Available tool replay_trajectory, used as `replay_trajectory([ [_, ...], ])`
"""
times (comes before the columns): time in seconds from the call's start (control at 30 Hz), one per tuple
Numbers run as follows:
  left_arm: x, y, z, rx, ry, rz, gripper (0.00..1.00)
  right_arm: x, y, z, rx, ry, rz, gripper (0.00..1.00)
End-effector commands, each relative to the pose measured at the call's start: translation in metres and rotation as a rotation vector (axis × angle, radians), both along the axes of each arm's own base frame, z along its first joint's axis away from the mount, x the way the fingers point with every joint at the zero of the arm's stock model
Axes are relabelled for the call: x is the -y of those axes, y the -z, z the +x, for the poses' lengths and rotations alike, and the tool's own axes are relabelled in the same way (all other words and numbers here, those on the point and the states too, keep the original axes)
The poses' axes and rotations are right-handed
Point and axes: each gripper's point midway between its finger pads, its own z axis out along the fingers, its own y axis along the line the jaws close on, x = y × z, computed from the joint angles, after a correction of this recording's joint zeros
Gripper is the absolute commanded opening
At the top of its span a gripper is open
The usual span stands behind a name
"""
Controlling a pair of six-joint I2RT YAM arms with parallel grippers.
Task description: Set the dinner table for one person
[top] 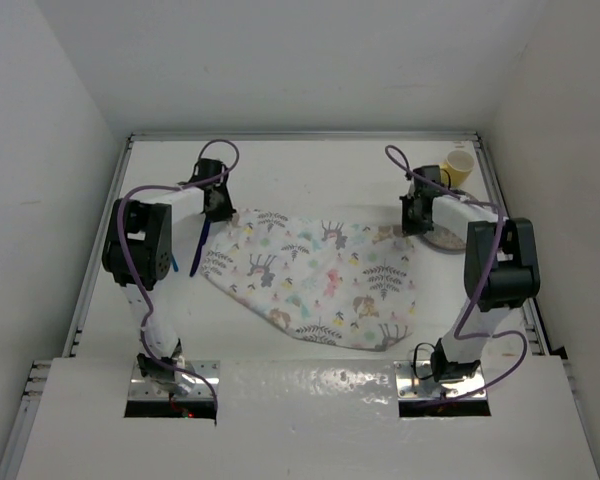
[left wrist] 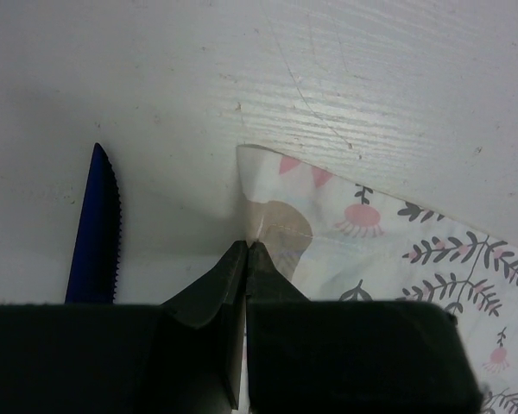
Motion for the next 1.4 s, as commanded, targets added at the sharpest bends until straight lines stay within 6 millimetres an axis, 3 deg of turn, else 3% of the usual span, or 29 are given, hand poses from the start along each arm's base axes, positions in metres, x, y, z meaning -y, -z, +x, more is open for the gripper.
replay_trajectory([
  [0.0, -0.003, -0.044, 0.032, 0.135, -0.033, -0.036, 0.0, 0.0, -0.052, 0.056, 0.189, -0.03, -0.066, 0.0],
  [0.1, -0.005, -0.065, 0.038, 0.195, -0.037, -0.039, 0.0, 0.002, -0.085, 0.07, 0.291, -0.025, -0.079, 0.0],
  [0.13, -0.005, -0.085, 0.041, 0.244, -0.037, -0.04, 0.0, 0.003, -0.105, 0.075, 0.355, -0.022, -0.089, 0.0],
  [0.3, -0.013, -0.163, 0.042, 0.443, -0.045, -0.022, 0.0, 0.006, -0.156, 0.072, 0.495, -0.038, -0.106, 0.0],
  [0.33, -0.014, -0.194, 0.039, 0.521, -0.048, -0.025, 0.0, 0.006, -0.164, 0.07, 0.513, -0.045, -0.109, 0.0],
  [0.4, -0.019, -0.228, 0.03, 0.59, -0.045, -0.008, 0.0, 0.006, -0.184, 0.06, 0.562, -0.047, -0.107, 0.0],
  [0.57, -0.024, -0.285, 0.01, 0.692, -0.038, 0.009, 0.0, 0.005, -0.238, 0.036, 0.695, -0.058, -0.095, 0.0],
  [0.7, -0.022, -0.333, -0.02, 0.795, -0.023, -0.028, 0.0, 0.005, -0.269, 0.014, 0.752, -0.074, -0.094, 0.0],
  [0.77, -0.02, -0.34, -0.034, 0.811, -0.007, -0.041, 0.0, 0.006, -0.28, 0.004, 0.778, -0.079, -0.097, 0.0],
  [0.8, -0.021, -0.354, -0.048, 0.846, -0.006, -0.049, 0.0, 0.006, -0.291, -0.007, 0.808, -0.081, -0.093, 0.0],
  [0.87, -0.021, -0.364, -0.072, 0.882, 0.006, -0.057, 0.0, 0.005, -0.299, -0.018, 0.836, -0.087, -0.088, 0.0],
  [0.9, -0.022, -0.365, -0.081, 0.887, 0.007, -0.058, 0.0, 0.003, -0.313, -0.03, 0.882, -0.096, -0.077, 0.0],
  [0.97, -0.023, -0.365, -0.098, 0.894, 0.006, -0.064, 0.0, 0.001, -0.318, -0.042, 0.904, -0.106, -0.065, 0.0],
  [1.1, -0.029, -0.384, -0.146, 0.953, -0.01, -0.074, 0.0, 0.002, -0.343, -0.067, 0.969, -0.113, -0.067, 0.0],
  [1.27, -0.028, -0.386, -0.174, 0.947, -0.006, -0.097, 0.0, 0.002, -0.367, -0.086, 1.043, -0.111, -0.053, 0.0],
  [1.37, -0.024, -0.365, -0.172, 0.888, -0.002, -0.102, 0.0, 0.004, -0.366, -0.085, 1.036, -0.087, -0.046, 0.0],
])
